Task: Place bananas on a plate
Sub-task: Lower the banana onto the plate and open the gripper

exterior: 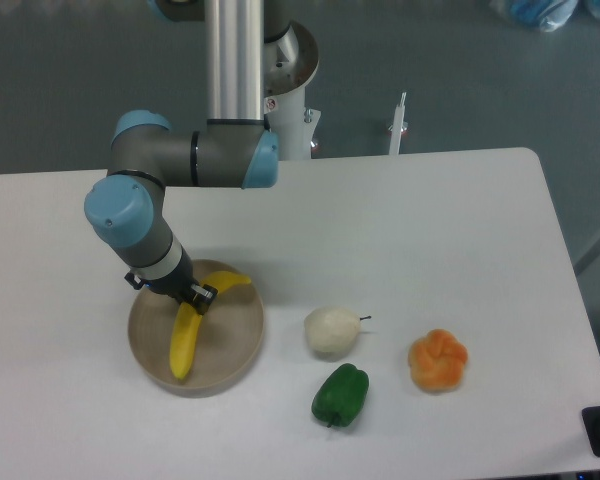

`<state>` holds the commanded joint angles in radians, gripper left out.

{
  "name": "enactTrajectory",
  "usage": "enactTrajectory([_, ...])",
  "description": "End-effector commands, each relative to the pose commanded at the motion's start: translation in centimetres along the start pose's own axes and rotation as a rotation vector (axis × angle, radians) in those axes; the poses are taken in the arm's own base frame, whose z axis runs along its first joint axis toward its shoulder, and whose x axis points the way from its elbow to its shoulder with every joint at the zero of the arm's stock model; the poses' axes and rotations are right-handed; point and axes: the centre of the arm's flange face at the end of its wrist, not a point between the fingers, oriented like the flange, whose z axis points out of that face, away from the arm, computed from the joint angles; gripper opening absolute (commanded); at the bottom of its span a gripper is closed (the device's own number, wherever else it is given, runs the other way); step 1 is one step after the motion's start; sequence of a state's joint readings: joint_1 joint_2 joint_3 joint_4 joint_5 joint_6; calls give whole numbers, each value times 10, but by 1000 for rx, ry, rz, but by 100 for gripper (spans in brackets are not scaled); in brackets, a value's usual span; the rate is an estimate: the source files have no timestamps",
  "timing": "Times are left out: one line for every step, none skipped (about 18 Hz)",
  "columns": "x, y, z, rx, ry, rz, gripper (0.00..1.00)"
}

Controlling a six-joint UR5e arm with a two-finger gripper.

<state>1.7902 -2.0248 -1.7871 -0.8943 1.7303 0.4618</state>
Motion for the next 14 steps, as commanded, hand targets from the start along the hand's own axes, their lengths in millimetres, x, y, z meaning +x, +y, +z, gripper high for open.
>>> enactTrajectory([2,0,2,-4,2,5,34])
enactTrajectory([4,0,5,-9,4,8,34])
enactTrajectory([4,0,5,-9,4,8,34])
enactTrajectory([4,-1,5,-8,4,8,34])
enactTrajectory([4,-1,6,-6,3,9,34])
enactTrajectory([4,-1,6,-5,2,9,34])
enactTrajectory([4,-1,6,-5,2,9,34])
enactTrajectory([4,-1,7,-5,2,9,34])
enactTrajectory([4,-1,8,-5,2,9,36])
enactTrajectory([3,-2,7,-2,1,8,41])
enactTrajectory([3,-2,6,1,0,8,47])
enactTrajectory([4,-1,6,-1,0,8,60])
enactTrajectory([4,-1,7,-2,1,10,88])
enactTrajectory([3,-2,5,2,-1,6,94])
